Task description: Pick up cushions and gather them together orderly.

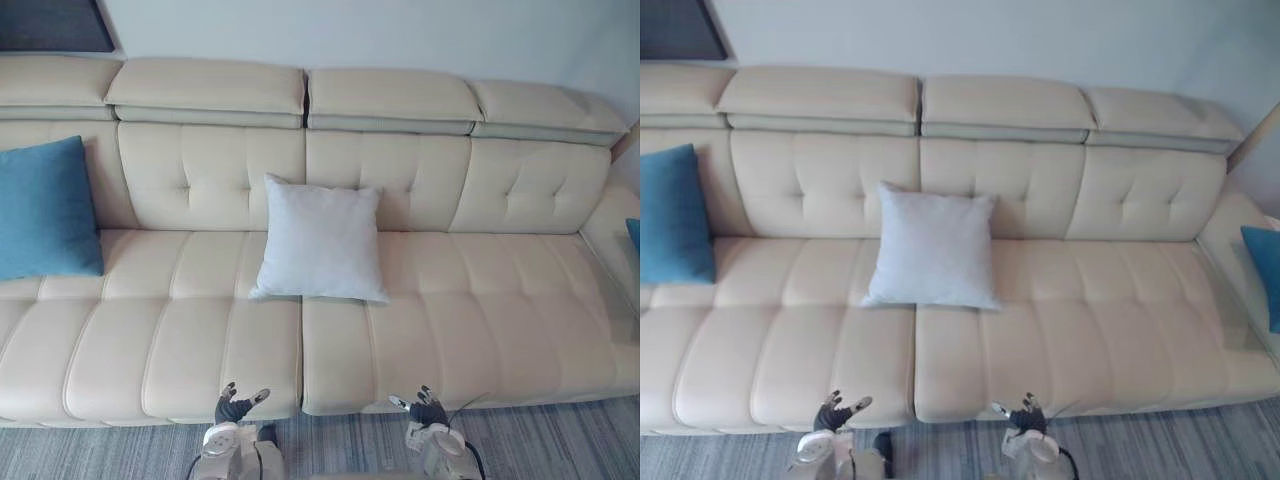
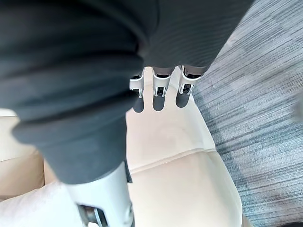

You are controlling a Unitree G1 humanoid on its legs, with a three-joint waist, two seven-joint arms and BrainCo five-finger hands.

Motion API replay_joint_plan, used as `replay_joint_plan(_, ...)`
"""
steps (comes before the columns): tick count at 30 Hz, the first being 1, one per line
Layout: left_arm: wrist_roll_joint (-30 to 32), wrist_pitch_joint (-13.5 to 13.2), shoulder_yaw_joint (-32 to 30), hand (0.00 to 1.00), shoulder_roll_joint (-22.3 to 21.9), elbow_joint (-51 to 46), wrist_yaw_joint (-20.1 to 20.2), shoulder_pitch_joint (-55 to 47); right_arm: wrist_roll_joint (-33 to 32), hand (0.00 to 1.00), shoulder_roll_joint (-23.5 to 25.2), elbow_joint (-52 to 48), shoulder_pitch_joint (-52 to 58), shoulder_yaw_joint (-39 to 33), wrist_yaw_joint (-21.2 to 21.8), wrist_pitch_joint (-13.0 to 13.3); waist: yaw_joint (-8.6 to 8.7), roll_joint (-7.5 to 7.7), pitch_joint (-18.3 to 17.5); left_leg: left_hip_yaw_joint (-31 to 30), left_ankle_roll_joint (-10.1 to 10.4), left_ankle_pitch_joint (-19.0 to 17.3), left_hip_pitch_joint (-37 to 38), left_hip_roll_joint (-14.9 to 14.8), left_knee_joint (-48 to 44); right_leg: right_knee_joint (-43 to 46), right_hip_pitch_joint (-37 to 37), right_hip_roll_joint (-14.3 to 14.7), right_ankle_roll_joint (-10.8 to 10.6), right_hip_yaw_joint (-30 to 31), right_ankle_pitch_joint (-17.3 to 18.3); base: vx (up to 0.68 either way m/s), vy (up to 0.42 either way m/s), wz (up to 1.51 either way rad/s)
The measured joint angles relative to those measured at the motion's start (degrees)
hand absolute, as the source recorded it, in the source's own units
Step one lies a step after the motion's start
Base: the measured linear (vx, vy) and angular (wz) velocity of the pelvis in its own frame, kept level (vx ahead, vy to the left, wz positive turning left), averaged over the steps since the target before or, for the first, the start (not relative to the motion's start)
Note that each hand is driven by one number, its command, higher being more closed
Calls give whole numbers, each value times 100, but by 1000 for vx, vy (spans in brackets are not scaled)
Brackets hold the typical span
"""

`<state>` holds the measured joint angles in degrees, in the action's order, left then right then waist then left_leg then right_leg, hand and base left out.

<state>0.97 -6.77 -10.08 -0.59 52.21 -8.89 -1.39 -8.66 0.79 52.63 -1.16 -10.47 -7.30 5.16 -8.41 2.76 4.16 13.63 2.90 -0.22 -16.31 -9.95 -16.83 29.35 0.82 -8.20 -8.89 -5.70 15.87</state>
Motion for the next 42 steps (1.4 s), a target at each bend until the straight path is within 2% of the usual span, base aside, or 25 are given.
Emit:
replay_joint_plan(2,-2,0,155,0,-76,5,-96,0,1,0,-115,-2,-10,61,-55,2,-102,-167,-31,-38,167,347,-295,-184,111,-805,-139,285,177,-114,318,-328,-226,-11)
replay_joint_plan(3,-3,5,257,0,-84,43,-97,19,-2,0,-145,-2,-45,57,-64,3,-90,-277,-4,-106,186,499,-316,-211,236,-980,-200,366,201,-183,325,-336,-204,29)
replay_joint_plan(4,-2,5,432,0,-131,56,-94,64,-10,0,-233,4,-75,46,-105,4,-25,-381,149,-229,205,916,-311,-265,597,-1174,-218,520,293,-309,271,-818,-208,56)
replay_joint_plan(5,3,0,453,0,-165,-48,-92,117,-21,0,-311,0,-3,-2,-237,-27,153,-275,408,-336,194,365,-104,6,17,-1169,-5,263,780,-726,63,-789,-105,54)
replay_joint_plan(6,3,-1,455,0,-177,-46,-90,108,-20,0,-303,-2,54,4,-237,-31,180,-271,412,-344,129,29,-20,44,-146,-1165,21,235,737,-695,37,-761,-13,40)
replay_joint_plan(8,1,-1,454,0,-163,-93,-90,96,-19,0,-278,6,117,5,-234,-54,196,-260,440,-324,98,-65,42,134,73,-1167,154,179,681,-632,-35,-261,195,-5)
replay_joint_plan(9,1,-1,376,0,-129,-161,-87,93,-16,0,-169,14,194,-37,-213,-45,222,-97,381,-448,232,-116,-147,230,-329,-1290,301,50,668,-603,-230,-212,191,-27)
replay_joint_plan(10,2,-4,323,0,-131,-194,-88,99,-17,0,-109,7,192,-65,-210,-34,218,-88,382,-597,92,-277,-290,266,-813,-1290,346,13,640,-556,-272,-158,221,-55)
replay_joint_plan(11,-5,-3,194,0,-146,-193,-89,112,-17,0,-77,5,181,-122,-196,-13,187,-156,383,-830,-67,-759,-419,272,-1926,-1300,371,14,568,-394,-353,-60,215,-97)
replay_joint_plan(12,-6,-2,96,0,-194,-84,-93,-43,-27,0,-51,14,269,-104,-171,-41,171,-285,287,-1015,201,-1378,-81,171,-2162,-1358,298,137,444,-83,-429,-12,345,-104)
replay_joint_plan(13,-3,25,62,0,-165,50,-92,-105,-30,0,-45,33,372,-136,-172,-55,320,-416,130,-1043,62,-1966,266,235,-1533,-1368,382,186,355,22,-473,40,311,-73)
replay_joint_plan(16,0,93,58,0,-9,95,-93,-114,-42,0,205,146,519,-305,-162,-133,345,-166,10,-717,-78,-1703,286,460,-1174,-1678,490,13,282,158,-781,21,219,-38)
replay_joint_plan(22,36,104,50,0,35,274,-92,-105,-48,0,179,208,378,-304,-149,-127,337,-215,-13,144,-128,-1631,632,332,-774,-2257,593,117,444,734,-1411,-25,76,-75)
replay_joint_plan(23,71,106,50,0,51,317,-91,-111,-47,0,179,215,297,-298,-148,-123,336,-250,-32,388,-91,-1609,652,251,-662,-2333,770,160,429,625,-1600,-9,-14,-135)
replay_joint_plan(24,117,111,48,0,61,342,-91,-102,-45,0,158,261,175,-292,-146,-123,337,-307,-69,767,-61,-1508,642,61,-486,-2459,941,229,667,0,-1839,-2,-41,-129)
replay_joint_plan(25,119,112,49,0,60,344,-91,-100,-40,0,138,276,107,-290,-146,-123,341,-337,-59,892,-58,-1464,647,-10,-431,-2442,982,225,824,-364,-1797,17,-112,-147)
replay_joint_plan(26,123,128,96,0,140,356,-88,-93,-28,0,61,413,-8,-291,-154,-120,353,-354,-42,1248,52,-1332,717,-178,-300,-2144,1054,76,1259,-2058,-1514,13,-86,-101)
replay_joint_plan(28,125,156,107,0,203,405,-87,-73,-18,0,-118,576,-17,-289,-171,-123,379,-430,13,1281,195,-1245,869,-215,-203,-2177,922,104,1159,-2808,-1538,116,-163,-91)
replay_joint_plan(32,126,146,227,0,242,477,-87,-25,-9,0,-354,816,-5,-289,-174,-127,358,-490,41,930,235,-1215,1204,-273,35,-2226,852,405,1186,-2332,-1408,117,-156,-66)
replay_joint_plan(34,141,148,266,0,257,500,-81,34,-15,0,-421,797,33,-287,-195,-119,422,-440,230,638,208,-1195,1007,-637,-1156,-2241,551,590,1184,-2190,-1130,67,-197,-41)
replay_joint_plan(35,175,149,253,0,253,491,-81,41,-20,0,-420,792,75,-286,-207,-119,439,-428,275,515,128,-1147,884,-730,-1547,-2237,476,633,1185,-2175,-1084,26,-158,-20)
replay_joint_plan(36,244,152,243,0,250,446,-76,35,-28,0,-346,760,85,-284,-237,-121,449,-404,402,137,-293,-918,487,-918,-2574,-2232,277,742,1286,-2089,-972,50,-106,-35)
replay_joint_plan(38,278,148,211,0,307,294,-68,4,-36,0,-306,670,99,-281,-286,-119,369,-395,489,-510,-336,-1162,-77,-728,-3510,-2135,194,835,1367,-1843,-824,93,-35,-60)
replay_joint_plan(39,284,150,234,0,307,225,-73,39,-40,0,-308,670,84,-283,-291,-119,301,-370,516,-828,-213,-1397,-379,-376,-3538,-2135,198,838,1381,-1668,-794,164,49,-77)
replay_joint_plan(42,276,149,224,0,167,8,-76,60,-39,0,-250,570,82,-288,-353,-128,189,-401,615,-1197,-95,-1527,-689,283,-2548,-2148,77,836,1358,-1328,-761,200,78,-67)
